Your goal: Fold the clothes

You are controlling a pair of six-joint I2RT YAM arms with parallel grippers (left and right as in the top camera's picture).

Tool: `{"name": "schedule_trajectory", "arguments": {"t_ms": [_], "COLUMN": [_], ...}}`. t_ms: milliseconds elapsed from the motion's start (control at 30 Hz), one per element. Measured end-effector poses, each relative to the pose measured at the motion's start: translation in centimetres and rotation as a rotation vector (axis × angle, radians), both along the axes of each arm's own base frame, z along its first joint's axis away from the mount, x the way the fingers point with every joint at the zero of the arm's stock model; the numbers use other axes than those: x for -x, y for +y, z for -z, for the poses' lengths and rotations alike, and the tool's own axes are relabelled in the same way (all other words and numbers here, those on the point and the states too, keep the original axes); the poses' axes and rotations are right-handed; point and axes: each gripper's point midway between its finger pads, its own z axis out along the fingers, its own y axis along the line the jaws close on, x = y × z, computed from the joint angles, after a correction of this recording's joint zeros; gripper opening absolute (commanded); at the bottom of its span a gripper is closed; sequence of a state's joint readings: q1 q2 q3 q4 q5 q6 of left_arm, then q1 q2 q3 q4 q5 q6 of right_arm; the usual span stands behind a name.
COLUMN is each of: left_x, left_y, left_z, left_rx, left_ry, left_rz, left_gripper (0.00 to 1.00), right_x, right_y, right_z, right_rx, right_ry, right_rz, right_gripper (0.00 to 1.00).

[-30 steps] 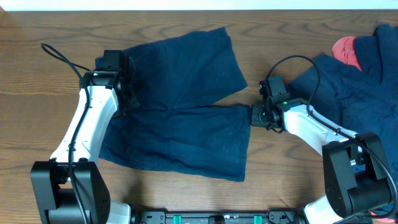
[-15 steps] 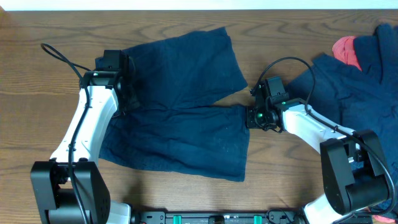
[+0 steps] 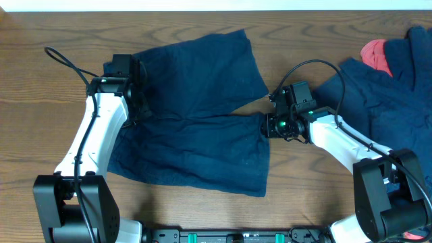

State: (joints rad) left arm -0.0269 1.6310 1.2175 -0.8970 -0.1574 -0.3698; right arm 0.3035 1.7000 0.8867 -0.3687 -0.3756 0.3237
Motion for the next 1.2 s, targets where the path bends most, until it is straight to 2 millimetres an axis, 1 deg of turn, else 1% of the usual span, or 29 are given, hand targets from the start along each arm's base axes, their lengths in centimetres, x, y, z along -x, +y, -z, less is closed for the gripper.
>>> {"name": "schedule_trajectory", "arguments": {"t_ms": [233,333,500,833,1000,1200], "left_x": [0.0,0.0,0.0,0.2,0.5,0.8], "left_y": [0.0,0.0,0.0,0.3,1.7,3.5], "left_z": [0.0,0.0,0.0,0.0,-0.4,-0.7], "left_rx": [0.000,0.000,0.000,-0.018,-0.102,-0.143], "left_ry": [0.001,0.001,0.001,0.009,0.015,-0.003], "left_rz": [0.000,0.000,0.000,-0.003,-0.023,-0.140], "left_gripper": [0.10,0.10,0.10,0.10,0.10,0.09], "right_x": [-0.2,-0.1,0.2,-0.2,-0.2,-0.3], "right_y": [1.9,2.2,1.4,1.1,0.6,-0.2], "right_z": [-0.4,0.1,2.4,2.5,2.6,2.7], "right_rx": [-0.014,-0.003,0.061,0.087,0.118,0.137], "right_ry": [-0.052,-0.049,-0.007,-0.004,0.006,0.022], "right_rz": [-0.054,-0.064,-0.045,-0.025,-0.002,0.023], "right_gripper": [0.13,0.13,0.14,0.15,0.14,0.12]}}
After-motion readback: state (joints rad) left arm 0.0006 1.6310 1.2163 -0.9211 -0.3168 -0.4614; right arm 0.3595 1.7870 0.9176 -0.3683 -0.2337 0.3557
